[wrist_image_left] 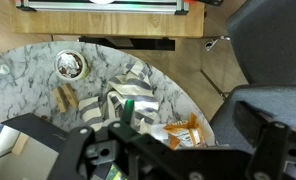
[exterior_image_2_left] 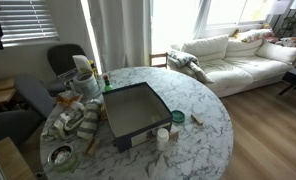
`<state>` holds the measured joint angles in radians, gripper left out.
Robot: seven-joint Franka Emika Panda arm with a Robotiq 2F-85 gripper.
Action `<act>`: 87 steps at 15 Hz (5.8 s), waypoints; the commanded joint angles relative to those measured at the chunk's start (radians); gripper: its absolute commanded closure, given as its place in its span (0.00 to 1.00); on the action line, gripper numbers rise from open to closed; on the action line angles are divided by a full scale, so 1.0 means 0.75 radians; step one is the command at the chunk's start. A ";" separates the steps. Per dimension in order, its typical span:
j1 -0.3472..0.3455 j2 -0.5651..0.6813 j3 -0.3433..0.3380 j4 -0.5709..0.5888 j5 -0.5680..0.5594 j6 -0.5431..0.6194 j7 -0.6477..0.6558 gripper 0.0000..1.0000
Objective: Wrap the Cheetos packet in the striped cloth then put them in the box
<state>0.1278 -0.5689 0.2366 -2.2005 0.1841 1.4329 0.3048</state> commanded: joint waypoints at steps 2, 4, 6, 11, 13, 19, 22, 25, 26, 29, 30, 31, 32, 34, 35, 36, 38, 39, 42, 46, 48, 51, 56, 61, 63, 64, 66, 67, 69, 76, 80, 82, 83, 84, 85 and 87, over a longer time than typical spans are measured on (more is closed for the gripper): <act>-0.022 0.067 0.108 -0.097 0.026 0.352 0.202 0.00; -0.034 0.112 0.177 -0.167 -0.064 0.561 0.326 0.00; -0.024 0.172 0.211 -0.212 -0.103 0.680 0.395 0.00; 0.015 0.216 0.184 -0.223 -0.099 0.712 0.386 0.00; 0.015 0.215 0.184 -0.223 -0.099 0.713 0.386 0.00; -0.024 0.254 0.165 -0.220 -0.079 0.730 0.491 0.00; -0.045 0.363 0.151 -0.292 -0.051 0.831 0.657 0.00; -0.042 0.479 0.127 -0.349 -0.016 0.979 0.814 0.00; -0.037 0.514 0.119 -0.369 -0.019 1.036 0.859 0.00; -0.025 0.614 0.086 -0.425 -0.006 1.245 0.989 0.00; -0.022 0.640 0.075 -0.443 0.002 1.332 1.030 0.00; -0.017 0.667 0.064 -0.455 0.011 1.398 1.068 0.00; -0.016 0.695 0.057 -0.467 -0.012 1.467 1.130 0.00; -0.010 0.747 0.040 -0.482 -0.027 1.561 1.242 0.00; -0.005 0.771 0.031 -0.491 -0.032 1.598 1.288 0.00; 0.005 0.794 0.023 -0.489 -0.006 1.629 1.316 0.00; 0.022 0.838 0.010 -0.489 0.030 1.679 1.356 0.00; 0.031 0.855 0.005 -0.484 0.036 1.697 1.379 0.00; 0.051 0.893 -0.012 -0.484 0.049 1.743 1.424 0.00; 0.066 0.918 -0.025 -0.482 0.075 1.762 1.451 0.05; 0.067 0.921 -0.031 -0.481 0.091 1.753 1.454 0.25; 0.070 0.914 -0.047 -0.484 0.083 1.751 1.478 0.53; 0.070 0.917 -0.061 -0.481 0.085 1.751 1.499 0.59; 0.073 0.930 -0.057 -0.467 0.101 1.748 1.503 0.32; 0.076 0.936 -0.056 -0.458 0.106 1.738 1.509 0.36; 0.078 0.939 -0.059 -0.456 0.101 1.735 1.518 0.51; 0.080 0.943 -0.063 -0.455 0.098 1.729 1.535 0.62; 0.079 0.945 -0.063 -0.455 0.103 1.726 1.540 0.68; 0.078 0.949 -0.065 -0.454 0.105 1.726 1.554 0.86; 0.067 0.945 -0.067 -0.451 0.163 1.734 1.569 1.00; 0.012 0.868 -0.020 -0.428 0.464 1.661 1.345 1.00; -0.006 0.816 -0.020 -0.409 0.652 1.597 1.186 1.00; -0.006 0.791 -0.036 -0.400 0.719 1.551 1.113 1.00; -0.006 0.767 -0.053 -0.390 0.778 1.500 1.046 1.00; -0.008 0.744 -0.073 -0.389 0.798 1.436 0.994 1.00; -0.020 0.695 -0.113 -0.395 0.766 1.315 0.945 1.00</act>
<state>0.1279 0.0188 0.1863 -2.4810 0.7404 2.5392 1.0916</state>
